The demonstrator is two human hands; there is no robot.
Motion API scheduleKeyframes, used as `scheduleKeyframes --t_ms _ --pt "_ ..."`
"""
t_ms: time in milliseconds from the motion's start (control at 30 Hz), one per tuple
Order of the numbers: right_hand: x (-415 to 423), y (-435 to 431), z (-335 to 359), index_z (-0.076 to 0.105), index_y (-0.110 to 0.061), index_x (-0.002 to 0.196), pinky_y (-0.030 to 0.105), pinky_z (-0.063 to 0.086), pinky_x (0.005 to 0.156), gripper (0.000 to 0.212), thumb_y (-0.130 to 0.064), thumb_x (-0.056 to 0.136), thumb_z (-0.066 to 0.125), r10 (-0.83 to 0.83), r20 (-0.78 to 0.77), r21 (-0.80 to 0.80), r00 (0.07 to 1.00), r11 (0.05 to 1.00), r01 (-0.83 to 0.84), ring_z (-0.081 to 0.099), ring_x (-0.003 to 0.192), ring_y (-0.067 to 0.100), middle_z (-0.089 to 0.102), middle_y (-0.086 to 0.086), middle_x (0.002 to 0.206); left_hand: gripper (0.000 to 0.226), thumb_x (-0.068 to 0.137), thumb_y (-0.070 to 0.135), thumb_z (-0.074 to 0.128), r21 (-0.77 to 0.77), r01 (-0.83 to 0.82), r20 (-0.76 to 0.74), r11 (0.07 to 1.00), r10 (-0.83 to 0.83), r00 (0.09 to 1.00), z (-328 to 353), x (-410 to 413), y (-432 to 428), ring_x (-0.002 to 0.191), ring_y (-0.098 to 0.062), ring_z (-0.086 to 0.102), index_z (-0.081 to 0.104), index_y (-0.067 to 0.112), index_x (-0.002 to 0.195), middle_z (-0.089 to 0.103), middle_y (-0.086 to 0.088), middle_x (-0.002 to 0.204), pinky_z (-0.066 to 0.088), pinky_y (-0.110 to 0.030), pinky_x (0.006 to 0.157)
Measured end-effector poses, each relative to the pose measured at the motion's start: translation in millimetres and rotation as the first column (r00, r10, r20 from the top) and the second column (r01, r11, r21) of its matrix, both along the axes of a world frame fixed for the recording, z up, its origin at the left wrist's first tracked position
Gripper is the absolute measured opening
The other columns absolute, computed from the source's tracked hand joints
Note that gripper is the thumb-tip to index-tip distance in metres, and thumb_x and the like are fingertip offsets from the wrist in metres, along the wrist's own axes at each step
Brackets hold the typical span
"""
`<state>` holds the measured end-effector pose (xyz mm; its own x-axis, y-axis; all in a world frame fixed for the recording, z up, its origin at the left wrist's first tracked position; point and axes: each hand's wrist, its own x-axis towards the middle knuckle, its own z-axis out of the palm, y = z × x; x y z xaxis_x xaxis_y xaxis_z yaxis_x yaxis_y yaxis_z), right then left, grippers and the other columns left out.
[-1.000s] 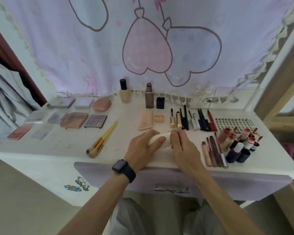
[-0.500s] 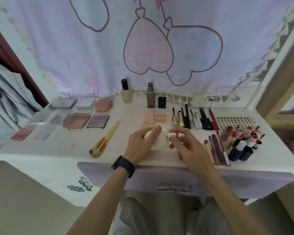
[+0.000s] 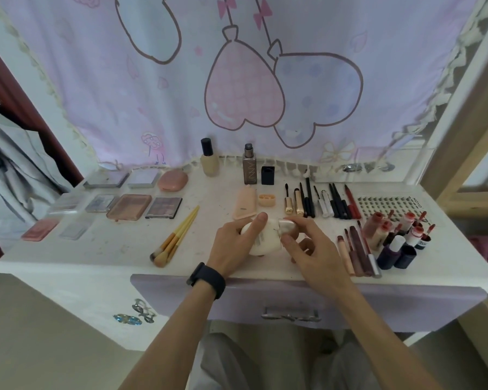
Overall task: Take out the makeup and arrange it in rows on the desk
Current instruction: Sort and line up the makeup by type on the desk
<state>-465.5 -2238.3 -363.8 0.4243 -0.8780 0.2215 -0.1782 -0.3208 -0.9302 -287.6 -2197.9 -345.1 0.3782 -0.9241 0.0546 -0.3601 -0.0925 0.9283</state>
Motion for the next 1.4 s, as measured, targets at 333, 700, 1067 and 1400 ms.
scheduleKeyframes --t_ms 333,700,1067,1400 --pt "-2 -1 2 0.055 -0.032 0.121 0.036 0.055 0.060 0.026 -0.020 0.098 0.062 -0.101 0.092 0.048 0.991 0.994 0.097 0.057 0.065 0.023 0.059 -0.008 0.094 0.059 0.100 0.054 0.039 0.034 0.018 -0.201 0.999 -0.010 0.980 13 8 4 0.049 -0.008 0.055 0.073 0.009 0.084 0.070 -0.010 0.063 0.042 -0.015 0.049" --pt "3 0 -4 0.054 -0.043 0.120 0.034 0.053 0.060 0.028 -0.033 0.095 0.065 -0.185 -0.094 -0.045 0.978 0.982 0.182 0.057 0.062 0.013 0.063 -0.021 0.095 0.040 0.081 0.038 0.079 -0.017 0.025 -0.041 1.000 -0.026 0.999 5 44 9 0.099 -0.005 0.063 0.064 0.028 0.117 0.067 0.013 0.110 0.050 -0.019 0.081" --pt "17 -4 6 0.056 -0.041 0.116 0.027 0.049 0.071 0.023 -0.045 0.095 0.061 -0.267 -0.340 -0.195 0.902 0.958 0.211 0.059 0.081 0.000 0.062 -0.026 0.110 0.047 0.076 0.048 0.079 -0.042 -0.068 0.287 0.997 0.077 0.955 -11 48 5 0.092 -0.004 0.052 0.061 0.037 0.118 0.061 0.014 0.100 0.034 -0.014 0.072" --pt "35 -15 9 0.048 -0.045 0.133 0.036 0.047 0.082 0.033 -0.053 0.101 0.042 -0.247 -0.607 -0.276 0.755 0.957 0.092 0.060 0.111 0.015 0.054 -0.018 0.137 0.047 0.082 0.048 0.074 -0.078 -0.031 0.350 0.997 0.056 0.935 -17 51 5 0.086 -0.004 0.055 0.061 0.036 0.126 0.058 0.025 0.091 0.041 -0.021 0.072"
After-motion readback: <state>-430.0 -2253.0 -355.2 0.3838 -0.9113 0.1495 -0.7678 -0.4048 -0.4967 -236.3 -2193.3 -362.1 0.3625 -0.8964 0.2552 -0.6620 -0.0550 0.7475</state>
